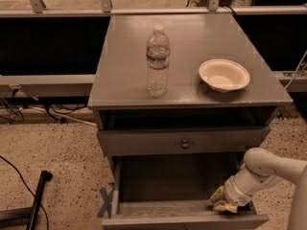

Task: Open middle drawer

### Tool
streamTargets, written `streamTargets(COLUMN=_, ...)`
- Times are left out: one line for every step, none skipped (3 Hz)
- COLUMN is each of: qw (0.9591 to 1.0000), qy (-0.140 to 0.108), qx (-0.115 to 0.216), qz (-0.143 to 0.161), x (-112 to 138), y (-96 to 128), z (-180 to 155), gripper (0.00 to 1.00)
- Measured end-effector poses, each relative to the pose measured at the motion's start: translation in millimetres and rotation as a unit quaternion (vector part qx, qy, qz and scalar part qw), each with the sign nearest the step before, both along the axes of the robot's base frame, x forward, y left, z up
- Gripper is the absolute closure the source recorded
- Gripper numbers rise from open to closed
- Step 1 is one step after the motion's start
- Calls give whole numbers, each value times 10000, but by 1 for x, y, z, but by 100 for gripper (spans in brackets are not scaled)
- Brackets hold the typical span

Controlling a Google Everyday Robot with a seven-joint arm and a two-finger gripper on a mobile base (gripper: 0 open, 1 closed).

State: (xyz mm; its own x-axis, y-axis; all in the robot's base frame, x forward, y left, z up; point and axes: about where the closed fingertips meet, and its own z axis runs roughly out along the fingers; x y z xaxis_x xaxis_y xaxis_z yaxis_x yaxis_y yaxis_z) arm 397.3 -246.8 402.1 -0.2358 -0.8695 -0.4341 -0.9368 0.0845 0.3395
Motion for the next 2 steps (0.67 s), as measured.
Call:
streamTargets(qw=10000, qy=-5, qx=-1, qz=0, x=0, y=0, z=0, gripper=58)
streamTargets(qw=10000, qy=-6, qx=0, qz=0, x=0, y=0, z=0, gripper=82)
